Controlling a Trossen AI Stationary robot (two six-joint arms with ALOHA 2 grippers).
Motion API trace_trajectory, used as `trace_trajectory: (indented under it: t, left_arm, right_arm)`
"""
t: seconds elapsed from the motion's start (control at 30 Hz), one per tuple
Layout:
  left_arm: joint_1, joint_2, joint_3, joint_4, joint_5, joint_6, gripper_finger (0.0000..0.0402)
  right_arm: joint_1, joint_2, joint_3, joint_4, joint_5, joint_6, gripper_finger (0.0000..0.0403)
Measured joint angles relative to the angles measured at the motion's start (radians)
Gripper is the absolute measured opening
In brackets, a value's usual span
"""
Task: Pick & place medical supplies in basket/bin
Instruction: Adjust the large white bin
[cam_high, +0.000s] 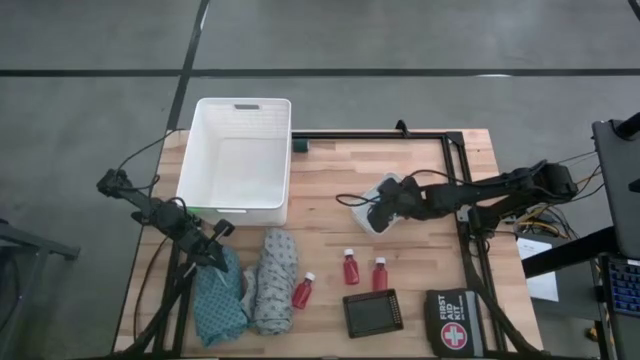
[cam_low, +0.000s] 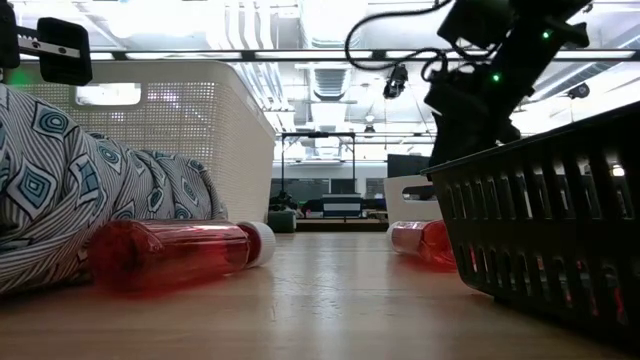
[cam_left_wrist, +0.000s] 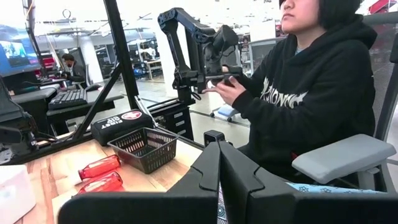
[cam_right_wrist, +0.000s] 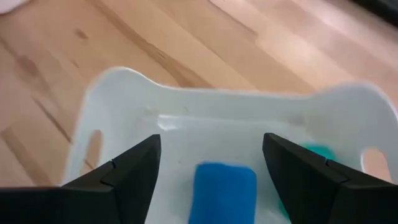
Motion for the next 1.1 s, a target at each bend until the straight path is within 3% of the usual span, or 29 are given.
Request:
trace_trajectory:
  t: [0.3, 0.5, 0.73, 0.87, 1.1]
  left_arm:
    - [0.0, 0.0, 0.0, 0.0, 0.0, 0.0, 0.0006]
    - [0.0, 0.0, 0.0, 0.0, 0.0, 0.0, 0.0006]
    - [0.0, 0.0, 0.0, 0.0, 0.0, 0.0, 0.0006]
    - [0.0, 0.0, 0.0, 0.0, 0.0, 0.0, 0.0006]
    - [0.0, 0.0, 0.0, 0.0, 0.0, 0.0, 0.0006]
  right_arm:
    - [0.001, -0.007, 0.017, 0.025, -0.02, -0.106, 0.0277]
    - [0.006, -0.083, -0.011, 0.214, -0.046, -0.298, 0.0285]
    - [-0.014, -0.234, -0.12, 0.412, -0.214, -0.53, 0.0305]
    - [-0.016, -0.324, -0.182, 0.471, -0.27, -0.558, 0.0309]
    - [-0.015, -0.407, -0.259, 0.518, -0.274, -0.554, 0.0301]
